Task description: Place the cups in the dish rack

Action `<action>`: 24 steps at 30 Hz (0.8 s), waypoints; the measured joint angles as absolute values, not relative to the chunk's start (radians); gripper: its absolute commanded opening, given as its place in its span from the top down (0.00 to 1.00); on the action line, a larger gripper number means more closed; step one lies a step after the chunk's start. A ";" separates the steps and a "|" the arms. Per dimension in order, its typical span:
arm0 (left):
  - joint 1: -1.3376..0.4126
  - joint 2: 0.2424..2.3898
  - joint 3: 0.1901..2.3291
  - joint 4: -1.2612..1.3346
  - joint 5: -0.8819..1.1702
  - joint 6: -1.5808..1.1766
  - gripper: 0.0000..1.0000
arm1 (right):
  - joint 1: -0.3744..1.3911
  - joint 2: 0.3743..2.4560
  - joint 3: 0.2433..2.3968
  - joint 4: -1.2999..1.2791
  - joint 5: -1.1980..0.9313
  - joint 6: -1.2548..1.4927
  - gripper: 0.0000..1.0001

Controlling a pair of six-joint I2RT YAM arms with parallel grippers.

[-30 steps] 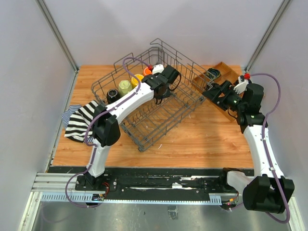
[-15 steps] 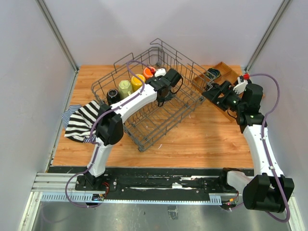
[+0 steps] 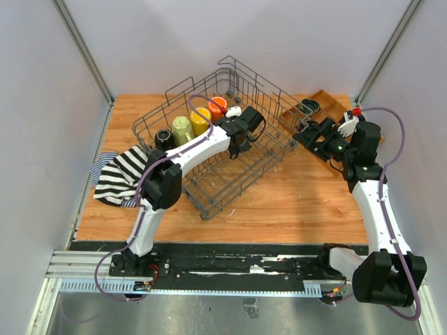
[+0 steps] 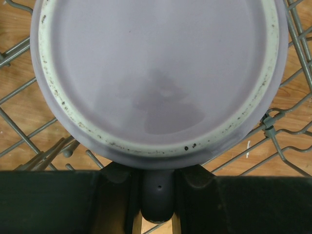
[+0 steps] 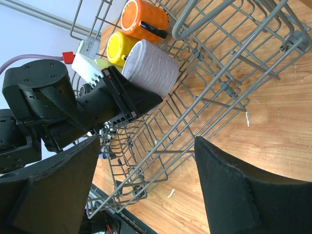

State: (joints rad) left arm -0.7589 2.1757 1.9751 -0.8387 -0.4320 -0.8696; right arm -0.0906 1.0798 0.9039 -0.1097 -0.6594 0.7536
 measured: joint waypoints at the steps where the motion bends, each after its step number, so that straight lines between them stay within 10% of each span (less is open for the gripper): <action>1: -0.759 2.178 1.968 -0.831 -0.432 -0.869 0.99 | -0.091 1.081 0.904 -0.110 -0.659 0.754 0.21; 18: -0.779 2.215 1.958 -0.813 -0.451 -0.855 0.99 | -0.101 1.087 0.891 -0.109 -0.662 0.754 0.21; 24: -0.788 2.216 1.953 -0.813 -0.460 -0.861 0.70 | -0.101 1.093 0.891 -0.109 -0.663 0.754 0.21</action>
